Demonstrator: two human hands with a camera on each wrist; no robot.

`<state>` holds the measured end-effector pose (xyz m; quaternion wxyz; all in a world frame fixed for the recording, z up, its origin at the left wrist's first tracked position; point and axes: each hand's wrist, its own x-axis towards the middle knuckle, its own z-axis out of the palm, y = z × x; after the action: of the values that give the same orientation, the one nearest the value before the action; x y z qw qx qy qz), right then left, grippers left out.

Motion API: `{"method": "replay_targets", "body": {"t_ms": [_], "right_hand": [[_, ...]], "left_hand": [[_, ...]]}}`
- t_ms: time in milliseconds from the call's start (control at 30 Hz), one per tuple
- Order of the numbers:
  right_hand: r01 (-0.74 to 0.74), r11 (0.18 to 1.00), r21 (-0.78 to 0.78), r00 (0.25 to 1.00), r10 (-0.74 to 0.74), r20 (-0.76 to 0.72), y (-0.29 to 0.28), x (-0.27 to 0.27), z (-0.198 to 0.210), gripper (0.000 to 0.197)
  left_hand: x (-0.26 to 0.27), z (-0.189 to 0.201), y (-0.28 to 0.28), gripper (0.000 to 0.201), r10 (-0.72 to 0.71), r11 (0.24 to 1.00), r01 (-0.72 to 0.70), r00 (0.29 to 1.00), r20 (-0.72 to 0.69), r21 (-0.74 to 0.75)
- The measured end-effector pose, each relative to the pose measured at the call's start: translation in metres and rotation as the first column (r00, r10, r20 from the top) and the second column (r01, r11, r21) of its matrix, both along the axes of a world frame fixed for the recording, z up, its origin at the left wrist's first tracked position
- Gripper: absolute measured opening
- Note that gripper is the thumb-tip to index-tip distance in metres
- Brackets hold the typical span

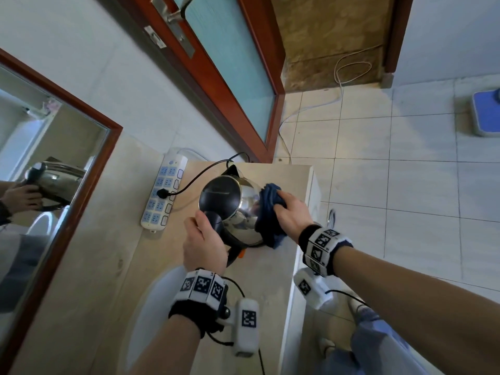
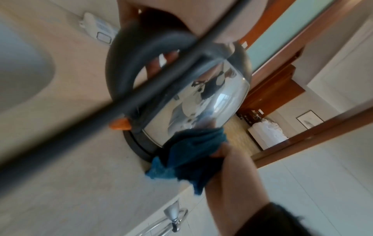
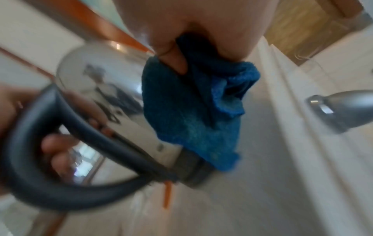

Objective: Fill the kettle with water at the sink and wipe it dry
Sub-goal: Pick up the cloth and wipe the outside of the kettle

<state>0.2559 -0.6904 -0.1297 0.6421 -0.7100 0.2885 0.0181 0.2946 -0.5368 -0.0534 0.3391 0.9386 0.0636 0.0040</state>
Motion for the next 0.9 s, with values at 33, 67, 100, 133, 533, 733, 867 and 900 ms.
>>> {"method": "replay_targets", "body": {"t_ms": [33,67,100,133,533,733,867,900], "right_hand": [[0.025,0.999,0.039,0.998,-0.027,0.055,-0.002,0.006,0.011,0.047],[0.036,0.997,0.071,0.993,-0.044,0.112,-0.004,0.012,0.024,0.047],[0.038,0.995,0.095,0.984,-0.054,0.170,-0.005,0.018,0.035,0.045],[0.027,0.994,0.104,0.975,-0.049,0.218,-0.006,0.024,0.045,0.043],[-0.075,0.994,0.075,0.997,0.076,-0.011,-0.028,0.041,0.001,0.028],[-0.107,0.967,0.232,0.981,0.064,0.184,-0.033,0.065,0.037,0.036],[-0.104,0.974,0.200,0.993,0.091,0.072,-0.037,0.059,0.006,0.036],[-0.102,0.976,0.193,0.995,0.097,0.034,-0.037,0.056,-0.002,0.036]], "left_hand": [[-0.001,0.000,-0.003,0.039,0.017,1.000,-0.017,0.999,0.042,-0.003],[-0.002,0.000,-0.006,0.038,0.021,1.000,-0.021,0.996,0.087,0.000],[-0.003,-0.001,-0.006,0.037,0.015,1.000,-0.016,0.992,0.126,0.005],[-0.004,-0.002,-0.006,0.036,0.012,1.000,-0.014,0.988,0.155,0.011],[0.002,-0.013,0.005,0.036,-0.010,0.994,0.032,0.978,0.206,-0.100],[0.024,-0.012,0.033,0.040,-0.186,0.979,0.195,0.974,0.128,-0.062],[0.034,-0.008,0.034,0.040,-0.248,0.967,0.254,0.962,0.111,-0.038],[0.036,-0.007,0.035,0.041,-0.263,0.963,0.268,0.959,0.101,-0.030]]}}
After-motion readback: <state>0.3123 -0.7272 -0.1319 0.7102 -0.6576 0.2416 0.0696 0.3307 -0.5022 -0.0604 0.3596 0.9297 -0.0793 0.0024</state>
